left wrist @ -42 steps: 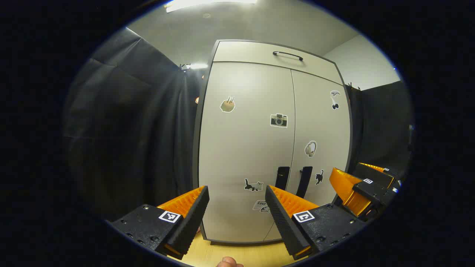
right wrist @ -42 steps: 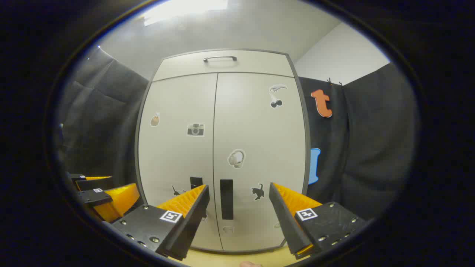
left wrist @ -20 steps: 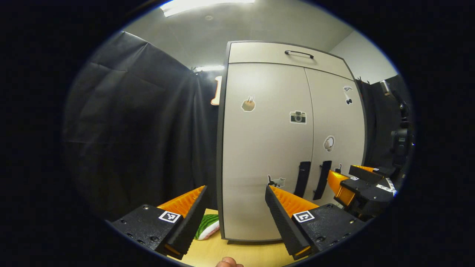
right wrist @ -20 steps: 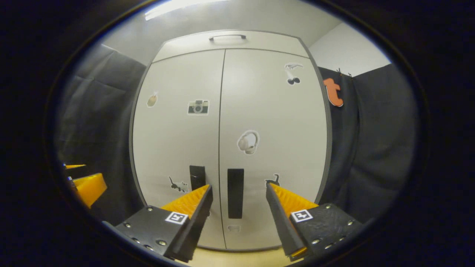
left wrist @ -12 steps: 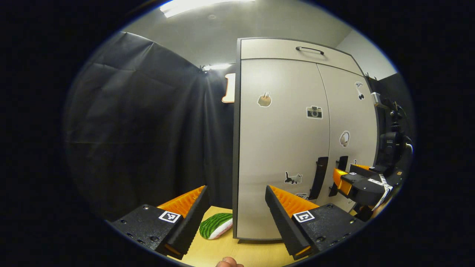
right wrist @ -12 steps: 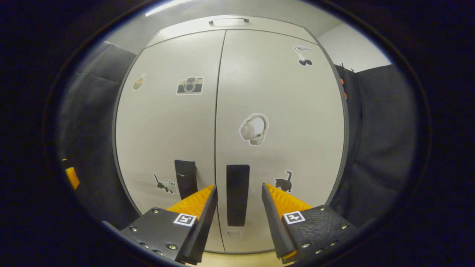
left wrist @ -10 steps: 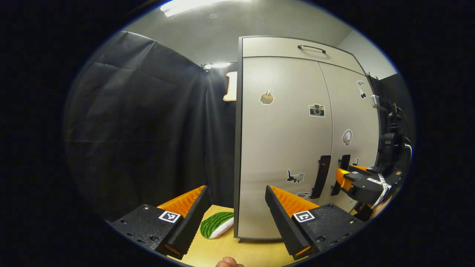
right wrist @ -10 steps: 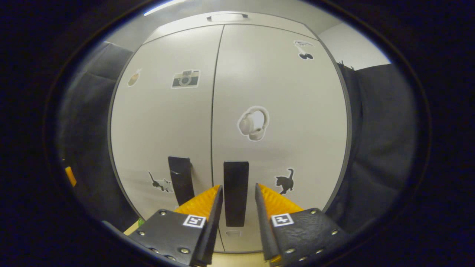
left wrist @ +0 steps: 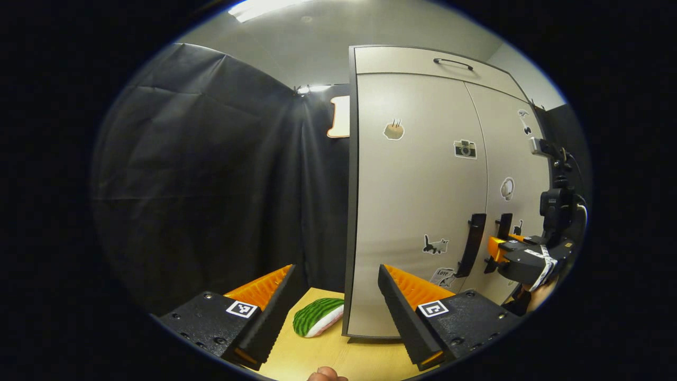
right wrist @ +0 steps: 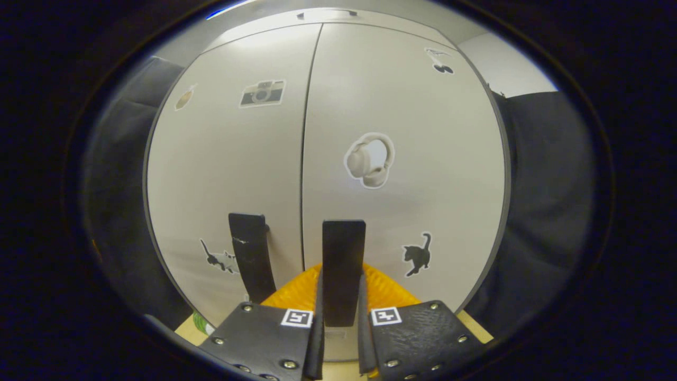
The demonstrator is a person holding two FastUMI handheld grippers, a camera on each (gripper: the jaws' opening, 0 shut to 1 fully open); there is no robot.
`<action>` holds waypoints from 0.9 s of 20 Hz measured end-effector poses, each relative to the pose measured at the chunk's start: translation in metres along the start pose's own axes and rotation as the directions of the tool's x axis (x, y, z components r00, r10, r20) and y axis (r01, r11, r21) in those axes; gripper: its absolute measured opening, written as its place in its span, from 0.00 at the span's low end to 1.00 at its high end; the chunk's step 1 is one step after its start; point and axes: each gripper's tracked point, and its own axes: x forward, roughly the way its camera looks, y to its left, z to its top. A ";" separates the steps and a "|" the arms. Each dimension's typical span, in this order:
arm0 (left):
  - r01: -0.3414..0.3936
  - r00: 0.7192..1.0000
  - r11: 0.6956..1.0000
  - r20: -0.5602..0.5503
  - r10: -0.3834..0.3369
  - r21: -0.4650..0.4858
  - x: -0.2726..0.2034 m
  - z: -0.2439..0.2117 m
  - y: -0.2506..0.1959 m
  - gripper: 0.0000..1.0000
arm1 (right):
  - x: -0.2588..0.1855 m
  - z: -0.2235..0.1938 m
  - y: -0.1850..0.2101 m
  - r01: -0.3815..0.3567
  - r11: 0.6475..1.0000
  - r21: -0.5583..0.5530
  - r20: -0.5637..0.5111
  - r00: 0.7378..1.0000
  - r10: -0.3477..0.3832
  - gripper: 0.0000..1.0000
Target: Open the right door of the double-door shoe cabinet with the right hand, and open the left door with the left hand.
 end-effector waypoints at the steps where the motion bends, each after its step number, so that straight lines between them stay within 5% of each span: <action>1: 0.001 1.000 1.000 -0.001 -0.001 -0.002 -0.001 -0.001 0.000 0.95 | 0.000 0.000 0.000 -0.006 1.000 -0.005 0.002 1.000 0.006 0.25; 4: 0.016 1.000 1.000 -0.005 -0.016 -0.009 -0.006 -0.001 -0.003 0.94 | -0.002 -0.001 -0.001 -0.026 0.999 0.028 -0.014 1.000 0.026 0.15; 18: 0.058 0.998 0.998 0.000 -0.058 -0.022 -0.044 -0.002 -0.009 0.95 | -0.051 -0.003 -0.020 -0.174 0.984 0.040 -0.034 0.984 0.175 0.15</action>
